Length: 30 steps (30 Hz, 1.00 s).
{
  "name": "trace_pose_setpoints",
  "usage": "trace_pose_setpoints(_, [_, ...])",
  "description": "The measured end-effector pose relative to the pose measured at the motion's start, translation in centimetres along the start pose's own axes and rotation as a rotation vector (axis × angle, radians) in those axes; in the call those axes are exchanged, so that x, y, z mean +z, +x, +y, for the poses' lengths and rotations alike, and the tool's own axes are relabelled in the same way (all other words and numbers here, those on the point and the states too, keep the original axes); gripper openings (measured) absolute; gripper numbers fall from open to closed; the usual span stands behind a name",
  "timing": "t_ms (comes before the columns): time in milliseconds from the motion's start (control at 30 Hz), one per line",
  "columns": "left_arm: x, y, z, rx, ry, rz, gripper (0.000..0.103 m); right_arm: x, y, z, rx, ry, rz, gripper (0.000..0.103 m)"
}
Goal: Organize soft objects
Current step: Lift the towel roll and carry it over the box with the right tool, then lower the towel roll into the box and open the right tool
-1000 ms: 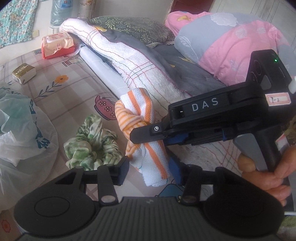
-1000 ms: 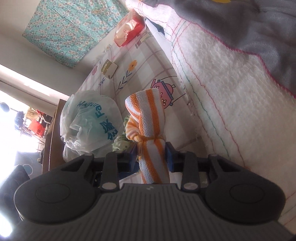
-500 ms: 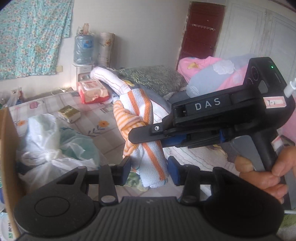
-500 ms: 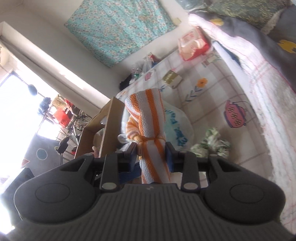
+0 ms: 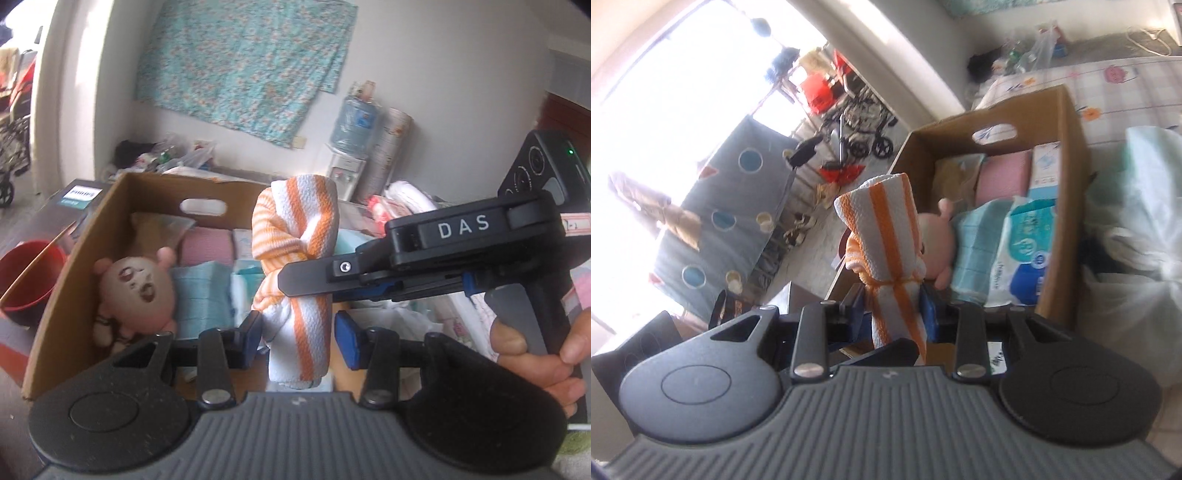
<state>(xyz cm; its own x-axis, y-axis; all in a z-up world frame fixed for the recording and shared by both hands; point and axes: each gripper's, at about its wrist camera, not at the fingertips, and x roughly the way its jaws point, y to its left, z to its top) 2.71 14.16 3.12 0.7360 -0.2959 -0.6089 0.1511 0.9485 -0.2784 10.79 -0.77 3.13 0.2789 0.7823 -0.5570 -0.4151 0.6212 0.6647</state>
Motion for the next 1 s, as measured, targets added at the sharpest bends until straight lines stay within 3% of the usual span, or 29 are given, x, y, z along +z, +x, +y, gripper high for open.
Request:
trace_pose_setpoints(100, [-0.3,0.3,3.7,0.066,-0.076,0.034,0.043,1.1,5.4,1.9,-0.003,-0.035,0.114,0.031])
trace_pose_setpoints(233, [-1.6,0.3,6.8,0.148,-0.092,0.088,0.043,1.7,12.1,2.3,0.002,-0.016,0.266,0.031])
trace_pose_setpoints(533, [-2.0,0.2,9.1,0.164,-0.107,0.121,0.045,0.7,20.8,0.5,-0.002,0.012,0.518,0.033])
trace_pose_setpoints(700, [-1.9,0.5,9.2,0.165,-0.115,0.128,0.047,0.5,21.7,0.5,-0.002,0.013,0.556,0.043])
trace_pose_setpoints(933, [-2.3,0.0,8.3,0.153,-0.093,0.104,0.053,1.5,19.8,-0.3,0.020,0.050,0.469,0.048])
trace_pose_setpoints(1000, [-2.1,-0.4,7.7,0.142,-0.079,0.078,0.061,1.7,18.3,-0.5,0.021,0.054,0.428,0.049])
